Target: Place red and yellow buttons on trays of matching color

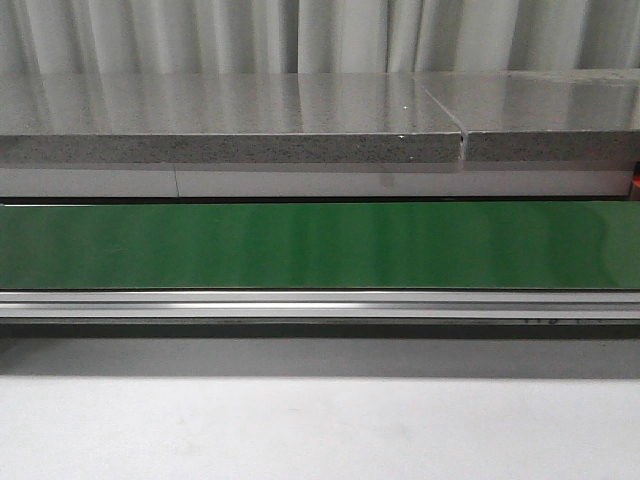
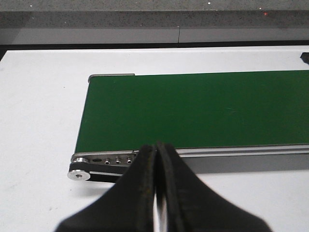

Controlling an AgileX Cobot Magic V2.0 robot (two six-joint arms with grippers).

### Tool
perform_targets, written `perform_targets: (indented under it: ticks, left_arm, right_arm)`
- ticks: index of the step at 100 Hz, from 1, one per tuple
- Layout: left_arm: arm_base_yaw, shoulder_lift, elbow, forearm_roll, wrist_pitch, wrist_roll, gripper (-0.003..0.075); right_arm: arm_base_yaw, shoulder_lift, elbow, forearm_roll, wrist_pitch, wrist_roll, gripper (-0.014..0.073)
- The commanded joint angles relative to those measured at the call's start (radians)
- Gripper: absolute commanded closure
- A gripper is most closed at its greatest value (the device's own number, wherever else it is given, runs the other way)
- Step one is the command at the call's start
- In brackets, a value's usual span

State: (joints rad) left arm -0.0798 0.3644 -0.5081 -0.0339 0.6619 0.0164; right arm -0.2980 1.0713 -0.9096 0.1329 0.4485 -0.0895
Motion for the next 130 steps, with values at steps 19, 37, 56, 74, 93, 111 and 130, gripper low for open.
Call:
perform_targets:
  ticks: [19, 37, 56, 74, 93, 111, 130]
  left_arm:
    - [-0.003, 0.007, -0.026, -0.011, -0.072, -0.008, 0.0739]
    - [-0.003, 0.007, -0.026, -0.011, -0.072, -0.008, 0.0739]
    - [-0.003, 0.007, -0.026, -0.011, -0.072, -0.008, 0.0739]
    - [-0.003, 0.007, -0.026, -0.011, -0.072, -0.008, 0.0739]
    - [-0.003, 0.007, -0.026, -0.011, -0.072, -0.008, 0.0739]
    - [-0.003, 0.007, -0.026, -0.011, -0.072, -0.008, 0.0739]
    - [-0.003, 0.007, -0.026, -0.011, -0.072, -0.008, 0.0739]
  right_arm:
    - [0.199, -0.138, -0.021, -0.069, -0.027, -0.005, 0.0053]
    - [0.258, -0.248, 0.029, -0.118, 0.006, -0.005, 0.0053]
    - [0.258, -0.398, 0.172, -0.118, 0.009, -0.005, 0.0102]
    - [0.258, -0.546, 0.313, -0.118, 0.019, -0.005, 0.0302]
    - [0.258, -0.679, 0.399, -0.114, 0.050, -0.005, 0.0536]
    - [0.258, -0.724, 0.409, -0.114, 0.089, -0.005, 0.0657]
    - [0.258, -0.724, 0.409, -0.114, 0.127, -0.005, 0.0662]
